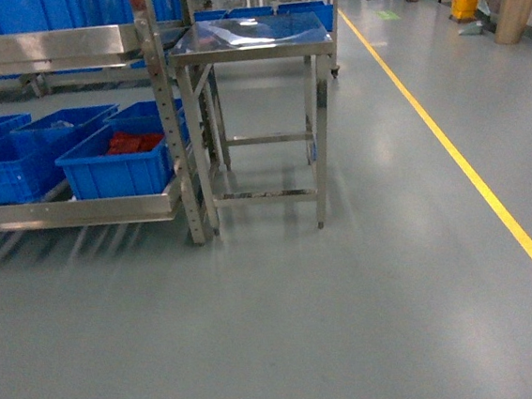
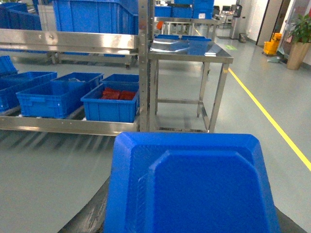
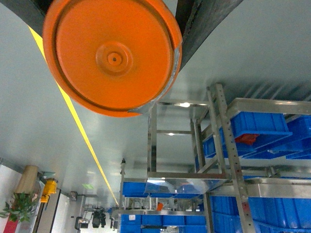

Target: Sort blue parts and orange caps into right shelf containers

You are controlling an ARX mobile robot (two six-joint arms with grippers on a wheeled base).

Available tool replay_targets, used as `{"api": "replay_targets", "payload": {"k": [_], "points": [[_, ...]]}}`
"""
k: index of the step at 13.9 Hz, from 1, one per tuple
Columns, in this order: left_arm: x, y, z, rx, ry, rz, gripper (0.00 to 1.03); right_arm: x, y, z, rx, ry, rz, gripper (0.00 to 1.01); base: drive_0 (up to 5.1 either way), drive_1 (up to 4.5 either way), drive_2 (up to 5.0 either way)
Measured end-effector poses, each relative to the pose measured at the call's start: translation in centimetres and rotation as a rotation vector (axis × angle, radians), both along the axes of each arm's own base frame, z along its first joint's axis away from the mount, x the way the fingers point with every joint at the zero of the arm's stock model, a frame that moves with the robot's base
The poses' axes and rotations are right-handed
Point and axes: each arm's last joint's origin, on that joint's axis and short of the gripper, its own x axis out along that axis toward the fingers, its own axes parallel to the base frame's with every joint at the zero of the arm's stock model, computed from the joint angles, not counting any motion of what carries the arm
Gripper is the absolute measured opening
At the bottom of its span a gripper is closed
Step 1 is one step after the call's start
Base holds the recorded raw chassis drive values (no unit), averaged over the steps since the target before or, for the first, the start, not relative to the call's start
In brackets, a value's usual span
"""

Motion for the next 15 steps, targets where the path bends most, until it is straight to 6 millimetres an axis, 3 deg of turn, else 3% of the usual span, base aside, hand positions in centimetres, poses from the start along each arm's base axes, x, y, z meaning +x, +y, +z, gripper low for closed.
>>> {"api": "replay_targets", "payload": {"k": [15], "points": [[0.0, 0.0, 0.05, 0.0, -0.005, 0.0, 0.41, 0.0, 0.0, 0.03, 0.0, -0.003, 0.0, 0.43, 0.1, 4.34, -4.2]]}}
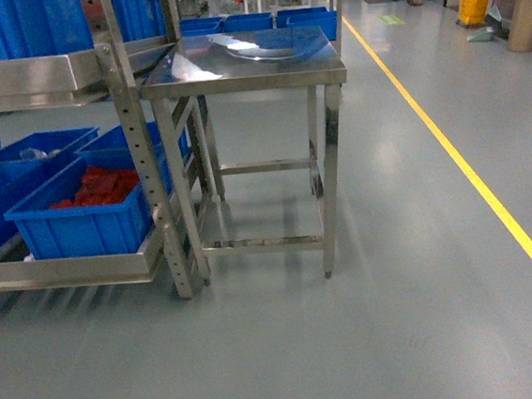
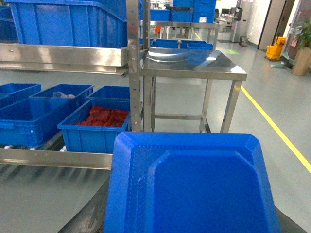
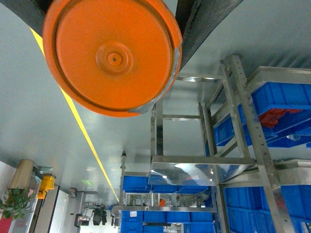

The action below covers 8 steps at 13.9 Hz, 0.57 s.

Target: Sort blue parts and orange caps into right shelf containers

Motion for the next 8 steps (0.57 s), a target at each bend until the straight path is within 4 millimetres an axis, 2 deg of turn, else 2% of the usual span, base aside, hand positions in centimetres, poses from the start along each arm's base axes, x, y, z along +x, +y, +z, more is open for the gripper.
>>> {"api": "replay_targets", "payload": {"k": [8], "points": [[0.0, 0.0, 0.01, 0.0, -0.001, 0.001, 0.41, 0.0, 0.0, 0.03, 0.0, -0.003, 0.0, 0.43, -0.1, 4.21, -4.3]]}}
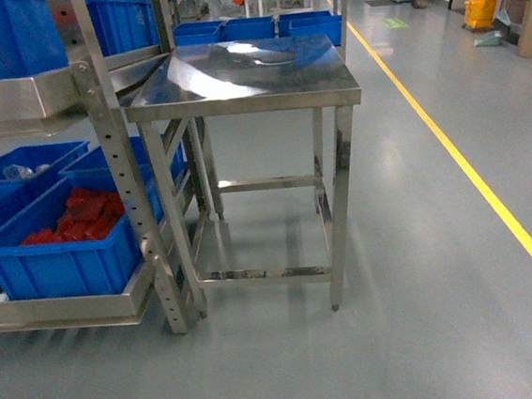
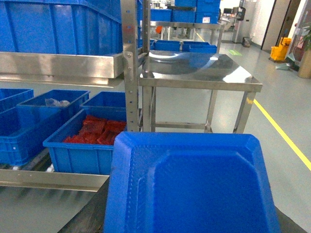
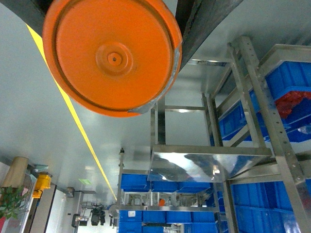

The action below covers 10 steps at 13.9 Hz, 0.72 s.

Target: Sort blue parts and orange caps into right shelf containers

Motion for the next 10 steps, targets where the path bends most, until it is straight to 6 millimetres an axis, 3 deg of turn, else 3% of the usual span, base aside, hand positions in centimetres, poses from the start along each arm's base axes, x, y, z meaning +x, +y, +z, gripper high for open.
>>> {"api": "replay_targets", "payload": {"k": [10], "points": [[0.0, 0.0, -0.04, 0.0, 0.004, 0.0, 0.41, 0.0, 0.0, -0.05, 0.0, 0.005, 0.0, 0.43, 0.0, 4.23, -4.2]]}}
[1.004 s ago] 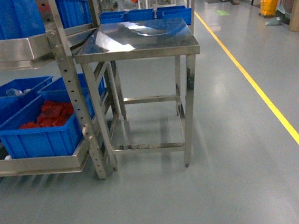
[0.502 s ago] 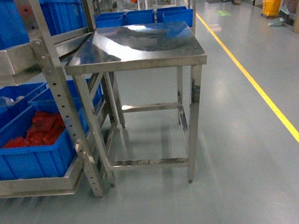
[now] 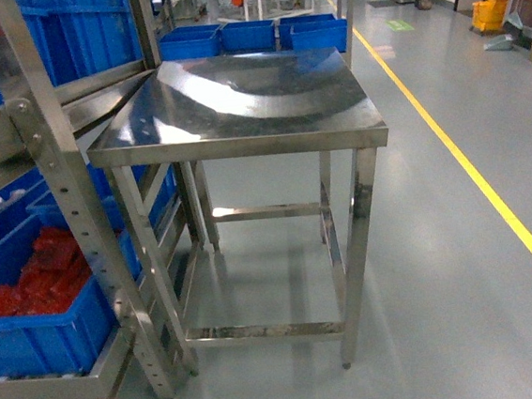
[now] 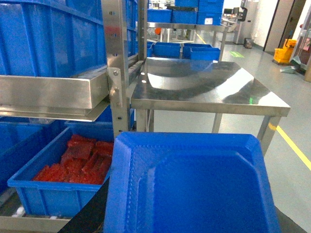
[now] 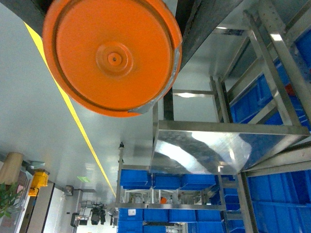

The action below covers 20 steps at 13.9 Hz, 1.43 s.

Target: Sort blue parts and orange caps into right shelf containers

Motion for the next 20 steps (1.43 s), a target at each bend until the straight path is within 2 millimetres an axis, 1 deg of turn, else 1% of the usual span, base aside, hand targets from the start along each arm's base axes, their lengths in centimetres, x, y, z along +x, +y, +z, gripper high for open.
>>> {"api": "replay_targets", "payload": {"k": [1, 4, 20], "points": [[0.0, 0.0, 0.03, 0.0, -0.003, 0.0, 0.41, 0.0, 0.0, 0.03, 0.0, -0.003, 0.0, 0.43, 0.0, 3.9, -4.0], [0.0, 0.0, 0.01, 0.0, -0.002, 0.001, 0.41, 0.0, 0.0, 0.03, 0.0, -0.003, 0.0, 0.43, 0.0, 0.0, 0.0], [0.0, 0.0, 0.02, 0.0, -0.002, 0.0, 0.41, 0.0, 0.0, 0.02, 0.0, -0.002, -0.001, 0.43, -4.9, 2.54, 2.5]]}}
